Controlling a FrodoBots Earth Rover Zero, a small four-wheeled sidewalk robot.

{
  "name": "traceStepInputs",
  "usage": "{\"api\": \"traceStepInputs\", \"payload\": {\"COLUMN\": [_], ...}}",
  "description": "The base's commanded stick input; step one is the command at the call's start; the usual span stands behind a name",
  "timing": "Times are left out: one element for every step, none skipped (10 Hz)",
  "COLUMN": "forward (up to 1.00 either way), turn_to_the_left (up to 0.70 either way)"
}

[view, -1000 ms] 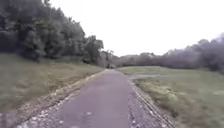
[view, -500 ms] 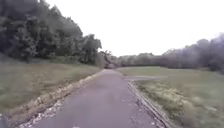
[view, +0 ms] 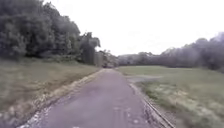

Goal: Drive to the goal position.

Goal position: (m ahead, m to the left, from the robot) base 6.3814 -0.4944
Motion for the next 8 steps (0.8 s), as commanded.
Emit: {"api": "traceStepInputs", "payload": {"forward": [1.00, 1.00, 1.00, 1.00, 1.00, 1.00, 1.00, 1.00], "turn_to_the_left": [0.00, 0.00, 0.00, 0.00, 0.00, 0.00, 0.00, 0.00]}}
